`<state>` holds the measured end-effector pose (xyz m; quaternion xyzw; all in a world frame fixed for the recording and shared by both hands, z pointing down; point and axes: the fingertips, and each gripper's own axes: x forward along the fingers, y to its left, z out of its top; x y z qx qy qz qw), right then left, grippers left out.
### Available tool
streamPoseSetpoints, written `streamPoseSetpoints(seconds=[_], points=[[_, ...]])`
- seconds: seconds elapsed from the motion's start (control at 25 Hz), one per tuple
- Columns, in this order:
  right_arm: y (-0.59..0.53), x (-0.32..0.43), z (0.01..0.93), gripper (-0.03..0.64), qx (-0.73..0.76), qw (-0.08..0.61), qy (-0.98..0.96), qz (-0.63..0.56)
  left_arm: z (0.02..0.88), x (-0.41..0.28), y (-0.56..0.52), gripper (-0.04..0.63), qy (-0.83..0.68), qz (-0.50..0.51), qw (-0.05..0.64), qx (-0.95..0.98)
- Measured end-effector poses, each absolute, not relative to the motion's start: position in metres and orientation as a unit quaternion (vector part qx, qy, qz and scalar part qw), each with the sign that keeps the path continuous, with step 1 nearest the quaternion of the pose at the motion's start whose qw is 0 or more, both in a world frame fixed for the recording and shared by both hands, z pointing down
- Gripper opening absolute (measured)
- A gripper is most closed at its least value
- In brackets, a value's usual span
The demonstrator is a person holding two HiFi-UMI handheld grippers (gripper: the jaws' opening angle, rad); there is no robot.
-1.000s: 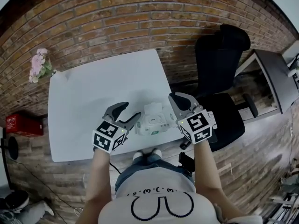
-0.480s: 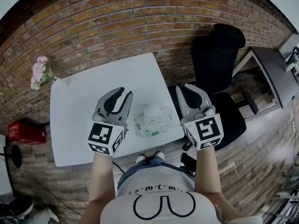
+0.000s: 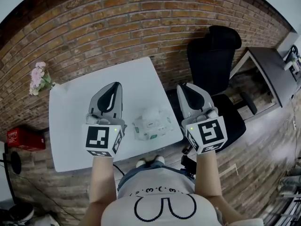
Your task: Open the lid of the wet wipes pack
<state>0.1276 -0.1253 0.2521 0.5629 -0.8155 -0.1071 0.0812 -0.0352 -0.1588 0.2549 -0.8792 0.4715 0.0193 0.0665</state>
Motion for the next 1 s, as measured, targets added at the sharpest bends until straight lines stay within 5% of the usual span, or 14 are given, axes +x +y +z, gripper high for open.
streamPoseSetpoints(seconds=[1.0], points=[[-0.128,0.126,0.237,0.002,0.568,0.077,-0.812,-0.115,0.251,-0.037,-0.163,-0.002,0.473,0.012,0.074,-0.878]])
